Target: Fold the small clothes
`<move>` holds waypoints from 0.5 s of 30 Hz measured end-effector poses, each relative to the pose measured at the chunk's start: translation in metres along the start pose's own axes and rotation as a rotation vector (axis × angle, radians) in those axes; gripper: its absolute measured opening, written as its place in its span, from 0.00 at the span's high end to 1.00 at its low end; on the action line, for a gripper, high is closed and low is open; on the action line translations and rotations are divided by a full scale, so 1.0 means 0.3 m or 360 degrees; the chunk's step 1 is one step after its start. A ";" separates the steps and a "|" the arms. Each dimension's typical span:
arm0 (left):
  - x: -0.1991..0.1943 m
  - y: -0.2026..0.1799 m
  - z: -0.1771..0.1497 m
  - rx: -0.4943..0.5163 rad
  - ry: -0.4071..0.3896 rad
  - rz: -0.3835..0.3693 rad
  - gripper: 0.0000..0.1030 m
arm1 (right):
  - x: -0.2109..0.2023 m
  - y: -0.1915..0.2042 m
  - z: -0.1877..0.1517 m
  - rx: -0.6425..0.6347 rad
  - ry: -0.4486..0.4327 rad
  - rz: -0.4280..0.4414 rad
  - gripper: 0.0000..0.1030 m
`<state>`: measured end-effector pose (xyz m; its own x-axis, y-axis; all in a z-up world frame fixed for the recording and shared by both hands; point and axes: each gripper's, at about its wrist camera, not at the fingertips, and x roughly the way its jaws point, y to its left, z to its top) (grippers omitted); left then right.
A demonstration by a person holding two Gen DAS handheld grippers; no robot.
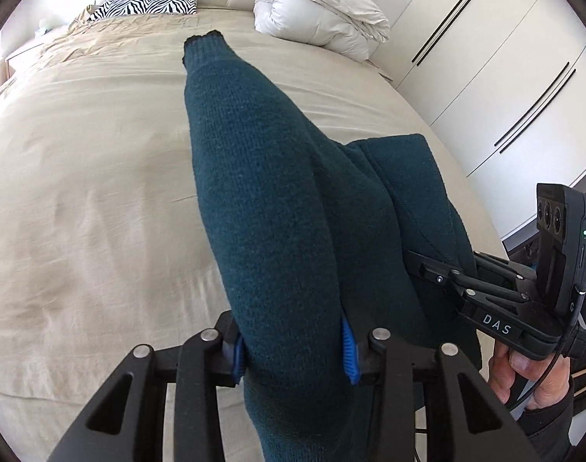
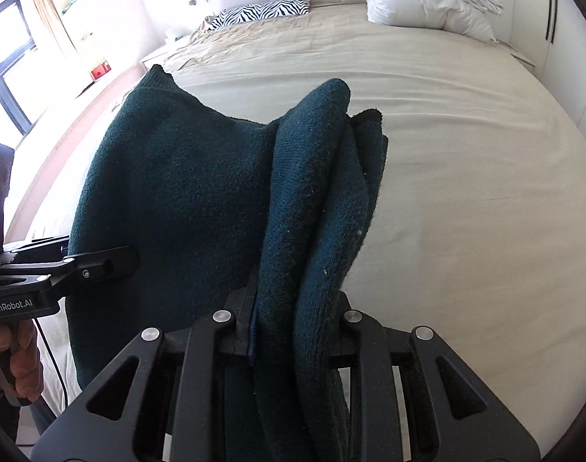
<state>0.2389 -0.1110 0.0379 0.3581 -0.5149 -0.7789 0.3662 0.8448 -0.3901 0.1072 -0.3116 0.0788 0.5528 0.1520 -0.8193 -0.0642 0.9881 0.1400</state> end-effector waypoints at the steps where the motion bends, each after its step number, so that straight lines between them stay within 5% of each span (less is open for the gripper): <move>1: -0.045 0.012 -0.043 0.0008 -0.0008 0.0014 0.60 | -0.029 0.040 -0.032 -0.0012 -0.0007 0.0022 0.80; 8: -0.220 0.104 -0.304 -0.0028 -0.0012 0.0114 0.60 | -0.111 0.298 -0.251 -0.0091 0.0002 0.0145 0.80; 15: -0.186 0.265 -0.477 -0.0172 0.0069 0.0106 0.60 | 0.016 0.419 -0.374 -0.0077 0.0114 0.0230 0.80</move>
<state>0.1251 0.0056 -0.0199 0.3402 -0.4524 -0.8244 0.2472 0.8888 -0.3858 0.0085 -0.1838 0.0302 0.4741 0.2924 -0.8305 -0.1796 0.9555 0.2338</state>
